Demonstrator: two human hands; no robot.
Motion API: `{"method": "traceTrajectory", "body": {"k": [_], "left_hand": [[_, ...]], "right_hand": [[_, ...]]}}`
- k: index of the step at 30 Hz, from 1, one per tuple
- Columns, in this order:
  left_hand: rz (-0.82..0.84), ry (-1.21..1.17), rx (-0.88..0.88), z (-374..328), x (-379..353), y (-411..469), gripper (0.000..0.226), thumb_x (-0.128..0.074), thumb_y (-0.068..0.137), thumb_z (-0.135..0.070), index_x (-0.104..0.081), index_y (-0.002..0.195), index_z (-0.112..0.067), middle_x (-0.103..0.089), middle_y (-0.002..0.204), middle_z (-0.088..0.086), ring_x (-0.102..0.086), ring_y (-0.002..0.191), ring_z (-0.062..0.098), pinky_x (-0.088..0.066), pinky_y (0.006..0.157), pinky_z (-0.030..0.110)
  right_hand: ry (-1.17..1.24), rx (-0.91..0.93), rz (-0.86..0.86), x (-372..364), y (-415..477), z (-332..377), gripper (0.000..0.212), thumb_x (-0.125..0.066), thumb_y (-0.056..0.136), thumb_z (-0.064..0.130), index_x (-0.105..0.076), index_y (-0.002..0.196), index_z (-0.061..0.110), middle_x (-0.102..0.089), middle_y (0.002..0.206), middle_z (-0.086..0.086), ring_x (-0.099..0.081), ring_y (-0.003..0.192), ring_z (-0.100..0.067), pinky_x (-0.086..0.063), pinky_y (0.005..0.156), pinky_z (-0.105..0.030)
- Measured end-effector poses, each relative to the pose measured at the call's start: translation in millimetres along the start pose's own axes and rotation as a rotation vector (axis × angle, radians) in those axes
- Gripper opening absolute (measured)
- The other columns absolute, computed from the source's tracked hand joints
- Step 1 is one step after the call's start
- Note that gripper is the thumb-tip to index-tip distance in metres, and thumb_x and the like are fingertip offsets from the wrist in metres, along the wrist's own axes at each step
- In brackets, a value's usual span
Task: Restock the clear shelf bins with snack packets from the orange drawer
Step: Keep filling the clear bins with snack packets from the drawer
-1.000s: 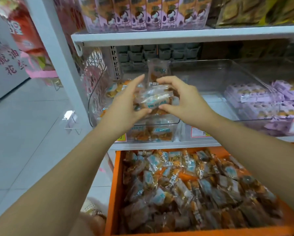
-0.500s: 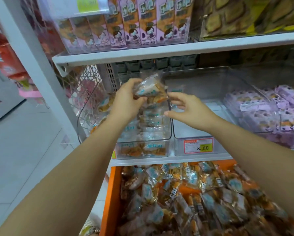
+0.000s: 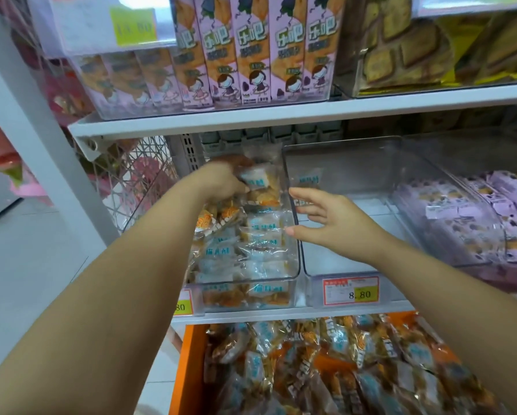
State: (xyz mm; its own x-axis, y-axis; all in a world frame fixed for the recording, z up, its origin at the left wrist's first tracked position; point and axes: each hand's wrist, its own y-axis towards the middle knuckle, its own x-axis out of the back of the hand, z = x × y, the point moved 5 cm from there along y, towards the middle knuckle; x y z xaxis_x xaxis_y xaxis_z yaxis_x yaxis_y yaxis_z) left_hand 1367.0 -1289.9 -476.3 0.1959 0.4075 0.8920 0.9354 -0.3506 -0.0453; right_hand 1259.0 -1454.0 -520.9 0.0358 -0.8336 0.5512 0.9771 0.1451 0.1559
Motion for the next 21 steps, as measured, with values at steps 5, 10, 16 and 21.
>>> {"method": "traceTrajectory", "body": {"k": [5, 10, 16, 21], "left_hand": [[-0.043, 0.067, 0.028, -12.5, 3.0, 16.7, 0.070, -0.069, 0.086, -0.015, -0.033, 0.146, -0.020, -0.049, 0.139, 0.009, -0.060, 0.098, 0.022, -0.049, 0.074, 0.024], [-0.347, -0.134, 0.046, -4.4, -15.2, 25.8, 0.079, -0.065, 0.089, -0.020, -0.017, 0.151, -0.024, -0.056, 0.123, 0.016, -0.058, 0.109, 0.035, -0.050, 0.091, 0.048], [-0.308, -0.001, -0.039, 4.8, -29.1, 21.3, 0.068, -0.050, 0.097, -0.017, -0.013, 0.151, -0.030, -0.058, 0.126, 0.017, -0.061, 0.102, 0.033, -0.049, 0.079, 0.037], [-0.300, 0.095, -0.029, 9.0, -25.2, 17.0, 0.064, -0.055, 0.095, -0.023, -0.021, 0.149, -0.027, -0.061, 0.120, 0.016, -0.061, 0.099, 0.032, -0.047, 0.075, 0.036]], "right_hand": [[0.009, 0.007, -0.013, -1.1, 0.5, 0.7, 0.069, -0.072, 0.082, 0.026, -0.038, 0.142, 0.027, -0.045, 0.143, 0.006, -0.046, 0.121, -0.003, -0.038, 0.097, -0.014], [0.015, 0.011, -0.027, -1.5, 0.0, 1.2, 0.068, -0.072, 0.082, 0.026, -0.039, 0.141, 0.029, -0.045, 0.142, 0.007, -0.046, 0.118, 0.000, -0.039, 0.097, -0.016], [0.014, 0.011, -0.033, -1.7, -1.3, 1.3, 0.067, -0.072, 0.082, 0.026, -0.040, 0.141, 0.027, -0.045, 0.142, 0.008, -0.046, 0.118, 0.000, -0.041, 0.099, -0.019], [0.011, 0.003, -0.032, -1.6, -2.2, 1.8, 0.068, -0.072, 0.082, 0.027, -0.040, 0.142, 0.027, -0.044, 0.143, 0.009, -0.047, 0.119, 0.000, -0.042, 0.099, -0.020]]}}
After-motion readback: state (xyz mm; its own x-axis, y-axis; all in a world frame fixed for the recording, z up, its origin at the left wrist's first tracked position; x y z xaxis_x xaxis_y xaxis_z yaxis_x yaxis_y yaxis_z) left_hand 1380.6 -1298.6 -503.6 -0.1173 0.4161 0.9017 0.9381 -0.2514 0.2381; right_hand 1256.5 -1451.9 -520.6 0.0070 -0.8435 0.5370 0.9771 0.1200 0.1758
